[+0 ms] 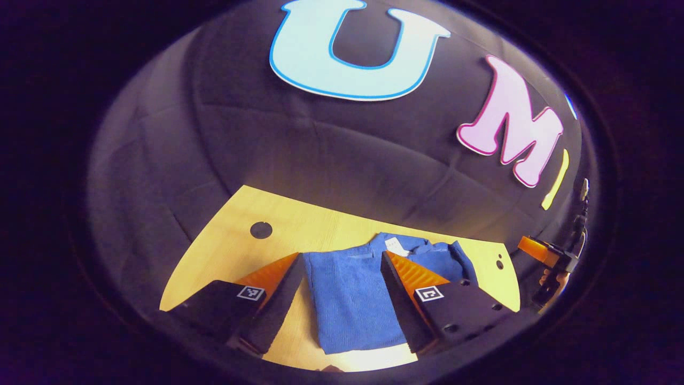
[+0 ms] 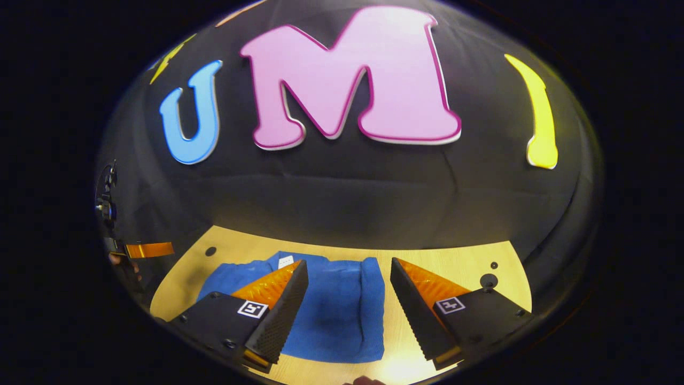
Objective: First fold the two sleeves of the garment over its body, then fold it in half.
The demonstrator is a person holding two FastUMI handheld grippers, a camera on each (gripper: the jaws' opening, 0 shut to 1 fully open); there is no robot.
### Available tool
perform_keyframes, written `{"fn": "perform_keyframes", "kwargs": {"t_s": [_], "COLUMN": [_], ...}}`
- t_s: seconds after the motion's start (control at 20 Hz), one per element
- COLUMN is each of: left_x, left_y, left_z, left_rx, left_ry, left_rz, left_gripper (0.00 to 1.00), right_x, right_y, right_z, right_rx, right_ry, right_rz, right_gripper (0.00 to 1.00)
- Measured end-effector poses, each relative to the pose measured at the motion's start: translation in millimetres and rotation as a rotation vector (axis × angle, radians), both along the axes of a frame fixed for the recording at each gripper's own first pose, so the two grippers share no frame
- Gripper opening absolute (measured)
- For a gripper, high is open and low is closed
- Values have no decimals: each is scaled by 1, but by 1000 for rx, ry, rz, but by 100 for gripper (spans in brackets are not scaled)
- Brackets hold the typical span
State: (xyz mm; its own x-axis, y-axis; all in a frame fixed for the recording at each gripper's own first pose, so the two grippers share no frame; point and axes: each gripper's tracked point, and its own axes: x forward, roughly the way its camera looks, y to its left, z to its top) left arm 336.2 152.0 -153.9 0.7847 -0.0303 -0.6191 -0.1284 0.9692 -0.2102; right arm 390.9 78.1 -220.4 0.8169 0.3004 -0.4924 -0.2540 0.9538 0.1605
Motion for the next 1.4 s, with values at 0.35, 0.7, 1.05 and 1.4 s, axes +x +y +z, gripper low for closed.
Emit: {"fn": "perform_keyframes", "kwargs": {"t_s": [0.35,0.7,1.05,1.4], "left_x": [-92,-182,-269,-326], "left_y": [-34,-88,-145,-162], "left_z": [88,194,241,238], "left_rx": [127,399,408,336], "left_ry": [-189,-530,-711,-668], "left_rz": [-76,-180,-129,50], "left_gripper": [85,84,82,81], "right_x": [-113,-241,-317,-349], "right_y": [31,33,-1,-35], "right_z": [129,224,268,266], "right_rx": [-18,32,46,55], "right_ry": [-246,-477,-592,-592], "right_rz": [14,-55,-144,-63], "right_gripper": [98,98,97,97]}}
